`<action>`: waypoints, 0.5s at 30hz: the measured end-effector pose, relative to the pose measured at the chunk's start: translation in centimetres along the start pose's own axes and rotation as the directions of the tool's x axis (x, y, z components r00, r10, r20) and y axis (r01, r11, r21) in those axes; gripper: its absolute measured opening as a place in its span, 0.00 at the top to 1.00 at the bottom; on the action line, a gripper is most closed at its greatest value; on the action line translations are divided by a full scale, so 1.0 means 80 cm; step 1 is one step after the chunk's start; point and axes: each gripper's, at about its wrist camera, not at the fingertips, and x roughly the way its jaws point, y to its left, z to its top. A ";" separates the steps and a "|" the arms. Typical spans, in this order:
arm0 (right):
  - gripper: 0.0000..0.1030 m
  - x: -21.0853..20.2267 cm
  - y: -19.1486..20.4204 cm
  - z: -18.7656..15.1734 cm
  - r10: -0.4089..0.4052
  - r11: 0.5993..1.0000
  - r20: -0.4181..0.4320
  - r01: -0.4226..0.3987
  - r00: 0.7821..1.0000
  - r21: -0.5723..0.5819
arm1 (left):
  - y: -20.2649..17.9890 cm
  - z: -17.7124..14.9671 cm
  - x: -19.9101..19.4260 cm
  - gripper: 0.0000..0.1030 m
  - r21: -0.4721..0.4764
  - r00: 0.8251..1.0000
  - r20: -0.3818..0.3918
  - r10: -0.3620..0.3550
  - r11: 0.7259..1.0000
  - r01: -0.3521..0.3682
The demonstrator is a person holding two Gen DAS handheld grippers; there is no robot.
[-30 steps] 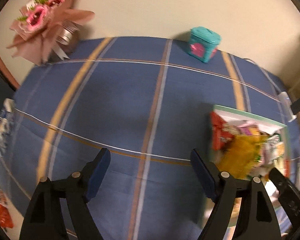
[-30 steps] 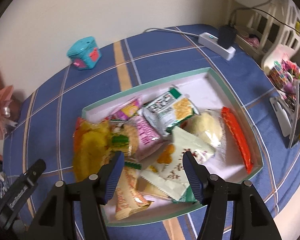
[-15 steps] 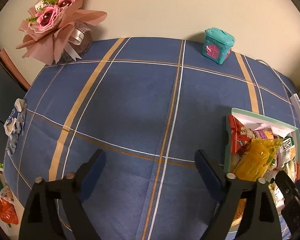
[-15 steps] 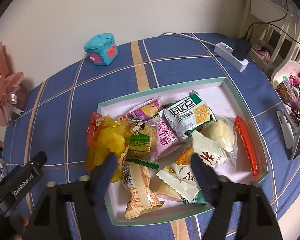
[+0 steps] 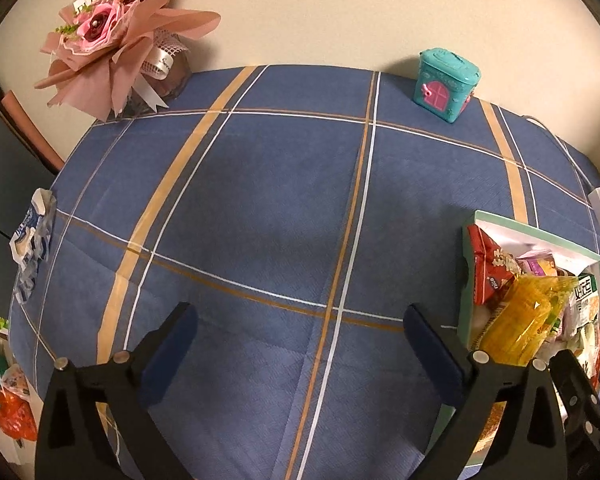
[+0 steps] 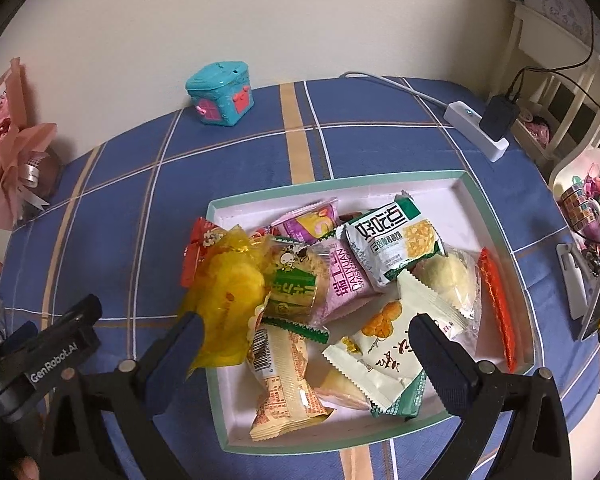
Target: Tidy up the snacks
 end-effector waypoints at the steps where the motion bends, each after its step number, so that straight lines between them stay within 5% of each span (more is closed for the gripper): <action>1: 0.00 0.000 0.000 -0.001 0.003 1.000 -0.002 -0.003 1.000 0.002 | 0.000 -0.001 -0.001 0.01 0.001 1.000 0.002 -0.001 1.000 0.001; 15: 0.00 -0.012 0.008 -0.033 0.042 0.999 -0.006 -0.042 0.999 -0.003 | 0.027 -0.037 -0.018 0.01 0.014 0.999 -0.033 -0.006 1.000 0.007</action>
